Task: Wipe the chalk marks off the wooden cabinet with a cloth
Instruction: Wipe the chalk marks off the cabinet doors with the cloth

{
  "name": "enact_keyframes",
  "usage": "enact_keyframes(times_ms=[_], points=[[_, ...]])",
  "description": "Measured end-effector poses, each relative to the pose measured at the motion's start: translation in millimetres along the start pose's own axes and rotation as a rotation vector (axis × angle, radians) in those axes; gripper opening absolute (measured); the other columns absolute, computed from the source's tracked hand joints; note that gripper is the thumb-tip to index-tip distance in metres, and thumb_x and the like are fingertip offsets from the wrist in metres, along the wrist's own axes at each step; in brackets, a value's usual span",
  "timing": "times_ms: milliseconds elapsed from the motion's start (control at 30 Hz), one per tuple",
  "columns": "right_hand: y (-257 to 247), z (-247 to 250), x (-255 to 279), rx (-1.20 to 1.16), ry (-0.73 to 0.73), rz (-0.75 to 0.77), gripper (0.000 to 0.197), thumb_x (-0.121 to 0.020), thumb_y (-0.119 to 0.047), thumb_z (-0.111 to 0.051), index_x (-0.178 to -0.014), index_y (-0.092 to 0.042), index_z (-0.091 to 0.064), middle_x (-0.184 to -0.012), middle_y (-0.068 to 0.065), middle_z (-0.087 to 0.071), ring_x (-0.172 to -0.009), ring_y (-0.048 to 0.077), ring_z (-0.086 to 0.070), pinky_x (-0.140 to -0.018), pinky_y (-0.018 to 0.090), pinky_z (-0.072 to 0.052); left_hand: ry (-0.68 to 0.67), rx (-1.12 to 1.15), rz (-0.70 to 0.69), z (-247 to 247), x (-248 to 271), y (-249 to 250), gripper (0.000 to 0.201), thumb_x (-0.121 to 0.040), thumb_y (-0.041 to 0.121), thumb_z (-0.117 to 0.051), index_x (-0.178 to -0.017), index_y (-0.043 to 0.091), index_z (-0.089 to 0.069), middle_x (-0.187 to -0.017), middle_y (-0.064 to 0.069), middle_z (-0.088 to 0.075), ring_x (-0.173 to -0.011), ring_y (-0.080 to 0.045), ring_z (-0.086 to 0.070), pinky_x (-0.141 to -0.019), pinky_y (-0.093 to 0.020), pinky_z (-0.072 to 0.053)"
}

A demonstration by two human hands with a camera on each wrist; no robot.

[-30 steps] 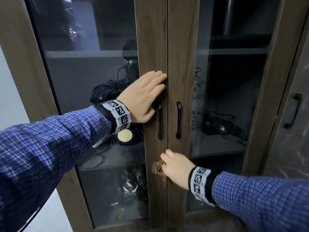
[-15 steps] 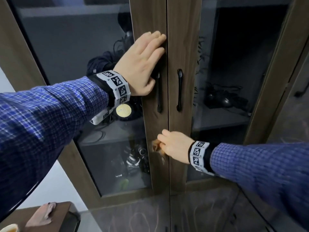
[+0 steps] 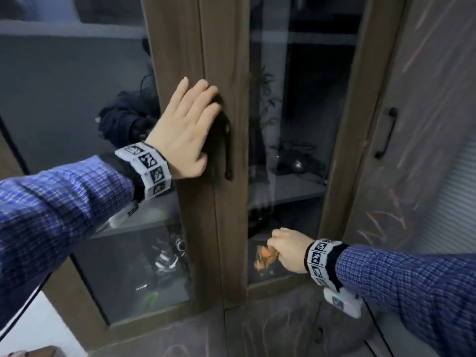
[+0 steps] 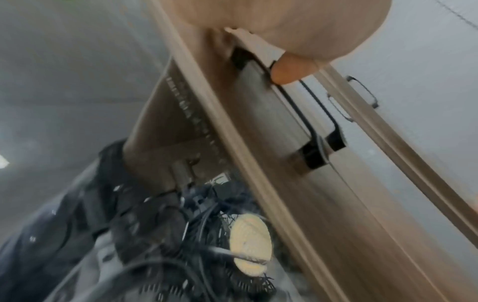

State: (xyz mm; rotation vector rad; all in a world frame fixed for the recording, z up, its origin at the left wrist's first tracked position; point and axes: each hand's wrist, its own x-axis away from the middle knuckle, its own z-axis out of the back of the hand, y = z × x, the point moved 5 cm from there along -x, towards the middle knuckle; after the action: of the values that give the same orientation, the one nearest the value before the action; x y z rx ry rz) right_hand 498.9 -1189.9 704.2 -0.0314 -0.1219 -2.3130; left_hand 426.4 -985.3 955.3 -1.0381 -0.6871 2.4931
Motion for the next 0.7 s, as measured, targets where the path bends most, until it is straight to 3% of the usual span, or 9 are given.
enact_keyframes(times_ms=[133,233,400,500,600,667,700], points=[[47,5,36,-0.318,-0.032,-0.131,0.023,-0.079,-0.014,-0.053,-0.092,-0.033,-0.053,-0.094,-0.011,-0.056,-0.091,0.017,-0.059,-0.085,0.030,-0.048,-0.008,-0.006,-0.071,14,-36,35,0.098,-0.056,0.036,-0.062,-0.142,-0.007,-0.044,-0.153,-0.029,-0.036,-0.146,-0.046,-0.027,-0.124,-0.060,-0.010],[82,12,53,-0.455,0.015,-0.197,0.014,-0.080,-0.021,-0.054,-0.085,-0.034,-0.051,-0.081,-0.012,-0.062,-0.074,0.014,-0.061,-0.072,0.032,-0.052,-0.002,-0.046,-0.074,28,-76,56,0.094,-0.057,0.032,-0.067,-0.140,-0.006,-0.045,-0.150,-0.027,-0.040,-0.144,-0.045,-0.030,-0.124,-0.059,-0.013],[146,34,79,-0.639,0.110,-0.204,0.016,-0.080,-0.016,-0.052,-0.085,-0.031,-0.054,-0.079,0.002,-0.073,-0.073,0.021,-0.071,-0.068,0.032,-0.058,-0.008,-0.125,-0.054,35,-145,96,0.091,-0.056,0.033,-0.069,-0.136,-0.004,-0.047,-0.145,-0.024,-0.044,-0.142,-0.044,-0.032,-0.124,-0.057,-0.013],[186,62,97,-0.801,0.149,-0.132,0.014,-0.087,-0.008,-0.049,-0.094,-0.020,-0.051,-0.070,0.013,-0.072,-0.056,0.029,-0.069,-0.053,0.036,-0.058,-0.009,-0.159,0.007,34,-188,118,0.092,-0.058,0.036,-0.071,-0.138,-0.004,-0.047,-0.146,-0.022,-0.043,-0.143,-0.043,-0.030,-0.124,-0.056,-0.014],[217,112,115,-0.862,0.326,-0.060,0.012,-0.089,-0.005,-0.055,-0.096,-0.015,-0.052,-0.062,0.016,-0.067,-0.052,0.031,-0.066,-0.046,0.034,-0.054,-0.013,-0.209,0.113,30,-222,131,0.097,-0.064,0.041,-0.071,-0.145,-0.003,-0.044,-0.152,-0.023,-0.039,-0.147,-0.042,-0.027,-0.125,-0.055,-0.015],[239,152,121,-0.850,0.563,-0.008,0.016,-0.086,-0.005,-0.060,-0.094,-0.018,-0.055,-0.068,0.013,-0.067,-0.054,0.023,-0.065,-0.051,0.030,-0.051,-0.022,-0.224,0.192,24,-237,137,0.100,-0.068,0.043,-0.070,-0.150,-0.003,-0.038,-0.157,-0.023,-0.033,-0.149,-0.041,-0.022,-0.125,-0.054,-0.013],[249,175,125,-0.780,0.727,0.015,0.019,-0.082,-0.006,-0.061,-0.092,-0.021,-0.057,-0.074,0.005,-0.066,-0.059,0.016,-0.063,-0.057,0.028,-0.050,-0.035,-0.222,0.230,21,-242,139,0.102,-0.069,0.044,-0.070,-0.152,-0.003,-0.034,-0.159,-0.023,-0.030,-0.150,-0.041,-0.020,-0.125,-0.053,-0.013]])
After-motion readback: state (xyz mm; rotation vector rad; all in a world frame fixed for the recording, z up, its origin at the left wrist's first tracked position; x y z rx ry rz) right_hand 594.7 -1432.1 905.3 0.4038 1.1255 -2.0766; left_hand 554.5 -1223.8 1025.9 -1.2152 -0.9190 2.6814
